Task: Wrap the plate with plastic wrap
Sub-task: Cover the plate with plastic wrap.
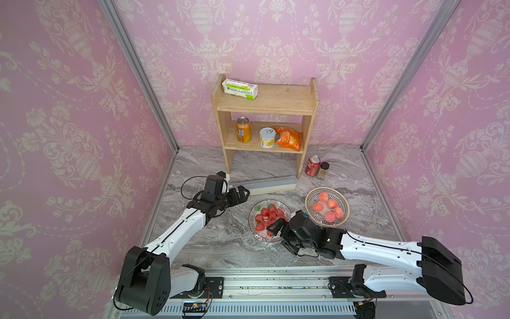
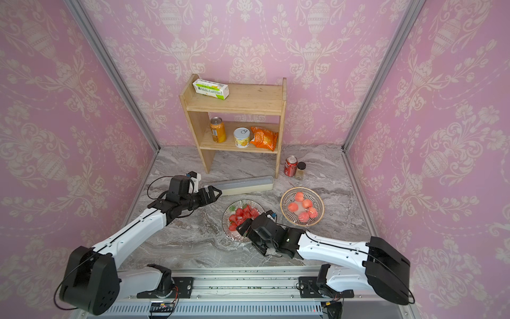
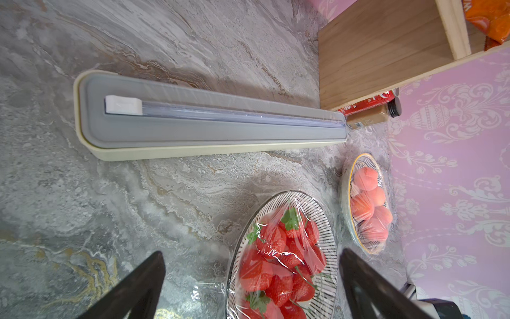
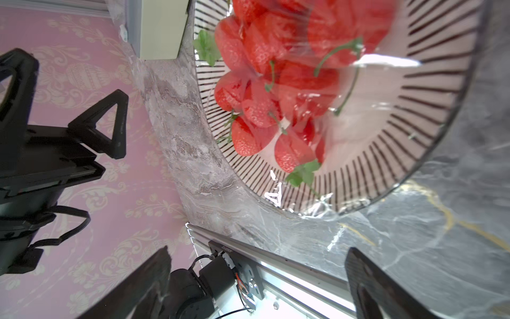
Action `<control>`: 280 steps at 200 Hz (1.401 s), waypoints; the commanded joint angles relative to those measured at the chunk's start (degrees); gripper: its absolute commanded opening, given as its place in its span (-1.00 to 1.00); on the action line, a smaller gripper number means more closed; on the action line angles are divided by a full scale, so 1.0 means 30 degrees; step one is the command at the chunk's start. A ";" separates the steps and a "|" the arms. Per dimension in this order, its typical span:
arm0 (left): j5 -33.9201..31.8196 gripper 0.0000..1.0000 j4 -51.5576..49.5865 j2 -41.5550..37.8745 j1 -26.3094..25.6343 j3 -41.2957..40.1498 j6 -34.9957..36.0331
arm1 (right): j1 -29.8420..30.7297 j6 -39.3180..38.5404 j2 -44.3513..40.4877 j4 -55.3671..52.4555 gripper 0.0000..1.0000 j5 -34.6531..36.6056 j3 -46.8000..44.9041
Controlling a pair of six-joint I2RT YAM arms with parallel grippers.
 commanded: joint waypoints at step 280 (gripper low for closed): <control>0.0754 0.98 -0.0539 -0.1291 0.0717 -0.0992 0.0775 | 0.1838 0.9105 0.6426 0.5565 1.00 0.9262 -0.0197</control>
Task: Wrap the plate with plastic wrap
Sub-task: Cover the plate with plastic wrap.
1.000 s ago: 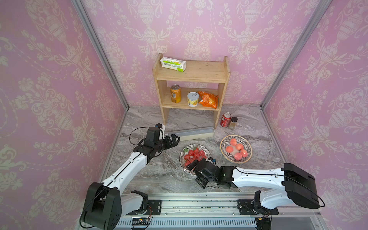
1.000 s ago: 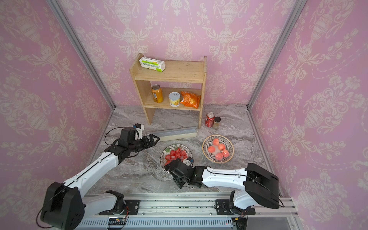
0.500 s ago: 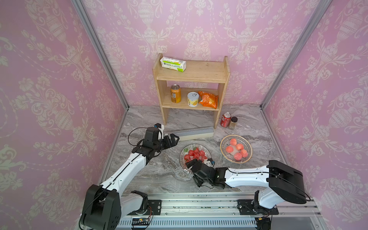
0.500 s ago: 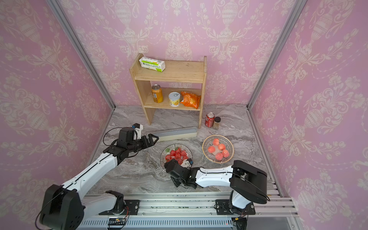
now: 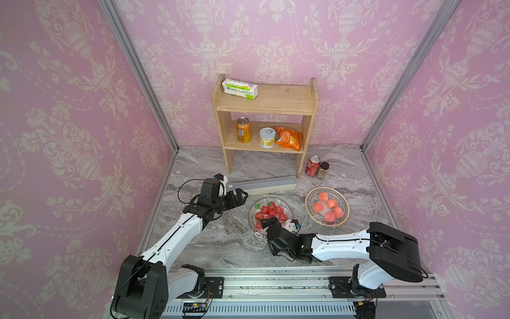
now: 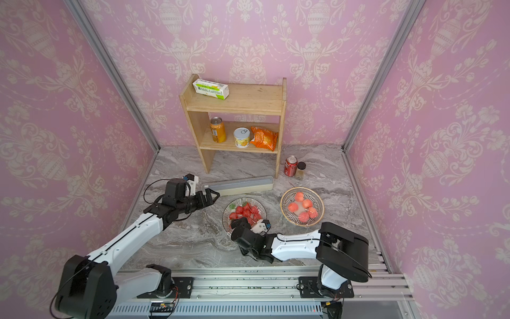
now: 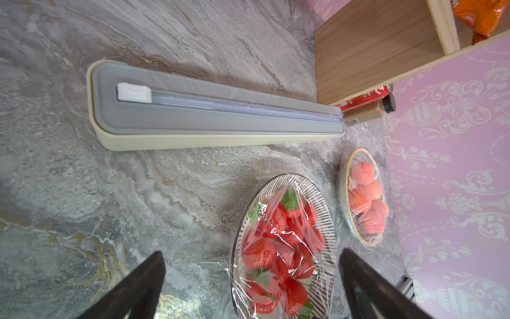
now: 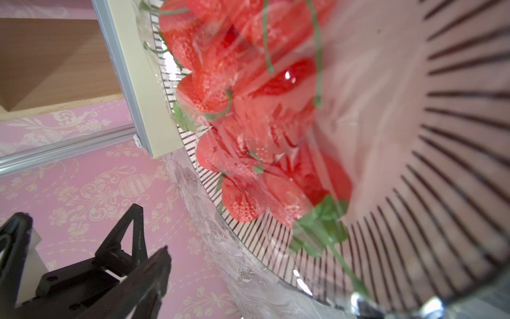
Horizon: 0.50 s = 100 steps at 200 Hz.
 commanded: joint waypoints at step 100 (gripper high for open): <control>0.0088 0.98 -0.1202 -0.0257 0.0592 0.0222 0.0613 | -0.0720 0.0634 -0.1045 0.0684 1.00 0.2979 -0.1893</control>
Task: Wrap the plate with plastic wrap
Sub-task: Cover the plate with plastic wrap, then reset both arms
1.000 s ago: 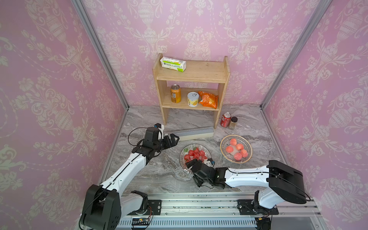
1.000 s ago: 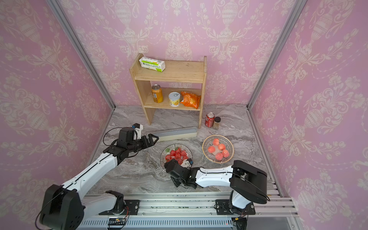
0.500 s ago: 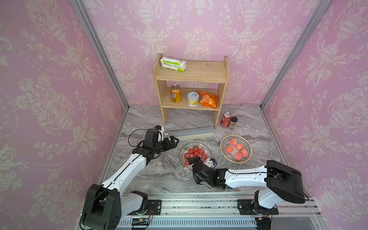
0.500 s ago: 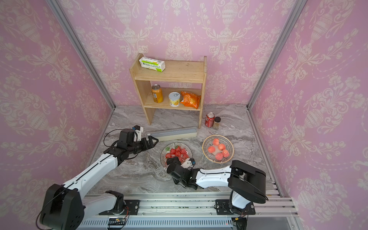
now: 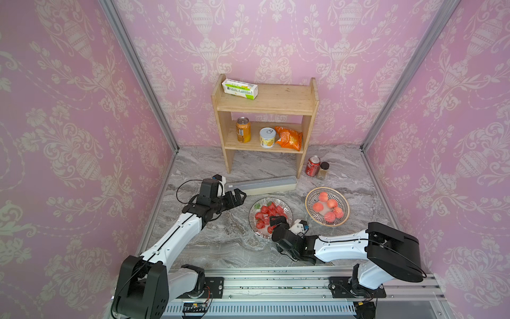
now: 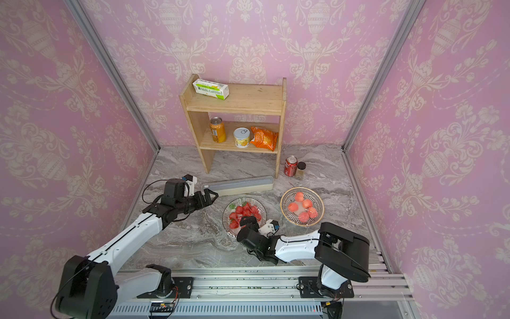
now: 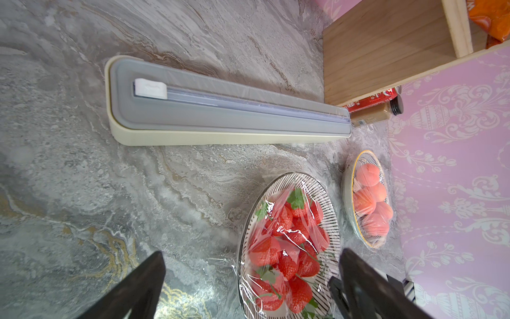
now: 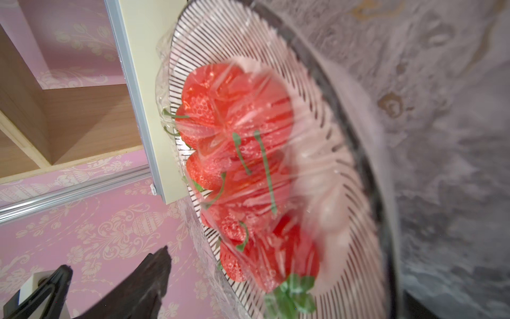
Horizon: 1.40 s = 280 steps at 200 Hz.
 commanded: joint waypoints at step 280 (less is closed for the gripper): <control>-1.2610 0.99 1.0915 -0.1059 0.5597 -0.5785 0.9474 | -2.5183 -3.5404 -0.6676 0.3831 1.00 -0.6879 -0.3825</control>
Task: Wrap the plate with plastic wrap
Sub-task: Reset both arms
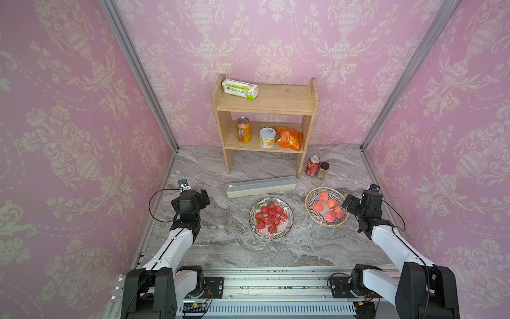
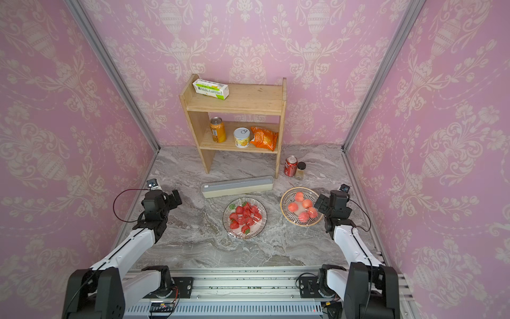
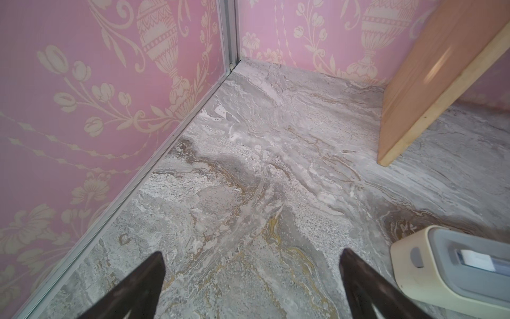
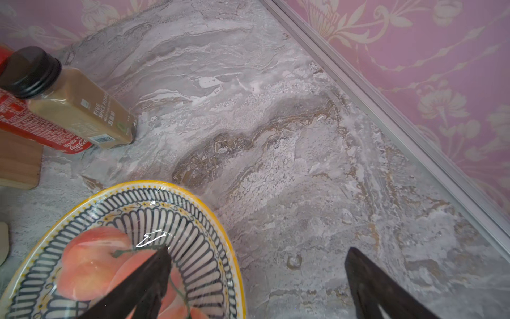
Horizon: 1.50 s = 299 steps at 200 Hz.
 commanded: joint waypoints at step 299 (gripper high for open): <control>0.6233 0.99 1.4255 1.0076 0.0704 -0.1483 0.2307 | 0.3942 -0.4242 0.6353 1.3283 0.99 0.0668 -0.1354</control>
